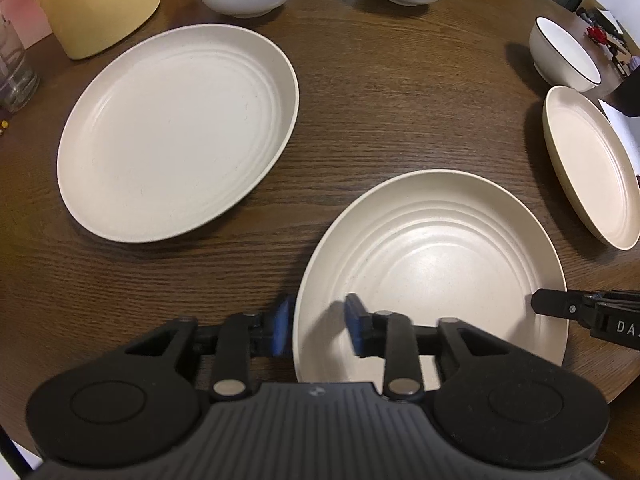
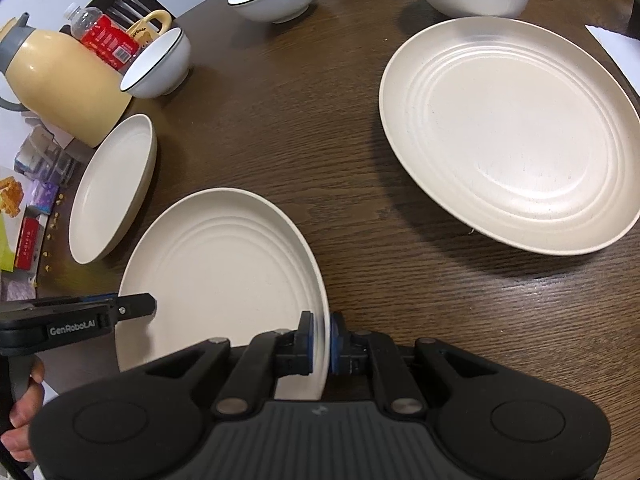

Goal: Organize plates and bowls

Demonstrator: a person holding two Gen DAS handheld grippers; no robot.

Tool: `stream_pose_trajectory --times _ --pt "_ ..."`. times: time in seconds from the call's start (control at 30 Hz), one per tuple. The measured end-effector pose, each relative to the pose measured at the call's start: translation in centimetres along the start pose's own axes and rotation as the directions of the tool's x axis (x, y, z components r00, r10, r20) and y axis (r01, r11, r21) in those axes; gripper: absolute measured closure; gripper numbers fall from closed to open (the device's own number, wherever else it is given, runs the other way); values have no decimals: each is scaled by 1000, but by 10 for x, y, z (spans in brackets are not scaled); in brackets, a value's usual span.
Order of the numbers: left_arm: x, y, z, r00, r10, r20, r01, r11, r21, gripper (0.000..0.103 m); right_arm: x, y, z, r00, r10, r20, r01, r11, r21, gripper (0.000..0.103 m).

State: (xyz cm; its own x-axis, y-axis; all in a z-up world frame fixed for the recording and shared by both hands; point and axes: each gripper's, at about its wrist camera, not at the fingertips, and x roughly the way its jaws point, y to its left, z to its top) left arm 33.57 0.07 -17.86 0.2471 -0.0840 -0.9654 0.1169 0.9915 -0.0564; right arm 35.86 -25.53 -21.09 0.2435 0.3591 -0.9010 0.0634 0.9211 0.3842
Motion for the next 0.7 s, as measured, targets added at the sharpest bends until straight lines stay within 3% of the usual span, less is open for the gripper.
stream_pose_trajectory --times 0.13,0.27,0.53,0.63,0.7 --pt "-5 0 0 1000 -3 14 3 1000 5 58 -1 1 0 1000 -16 5 16 1000 -8 89" --pt "-9 0 0 1000 -3 27 2 1000 6 42 -5 0 -2 1000 -18 16 19 1000 -9 82" --pt "-21 2 -1 998 -5 65 5 1000 -5 19 -17 4 -3 999 -22 43 23 999 -35 41" --pt "-25 4 -3 997 -5 78 6 1000 -17 17 -22 6 -3 998 -15 54 17 999 -40 32" --pt "-28 6 -4 996 -3 86 6 1000 -27 10 -25 6 -3 998 -15 60 17 999 -41 27"
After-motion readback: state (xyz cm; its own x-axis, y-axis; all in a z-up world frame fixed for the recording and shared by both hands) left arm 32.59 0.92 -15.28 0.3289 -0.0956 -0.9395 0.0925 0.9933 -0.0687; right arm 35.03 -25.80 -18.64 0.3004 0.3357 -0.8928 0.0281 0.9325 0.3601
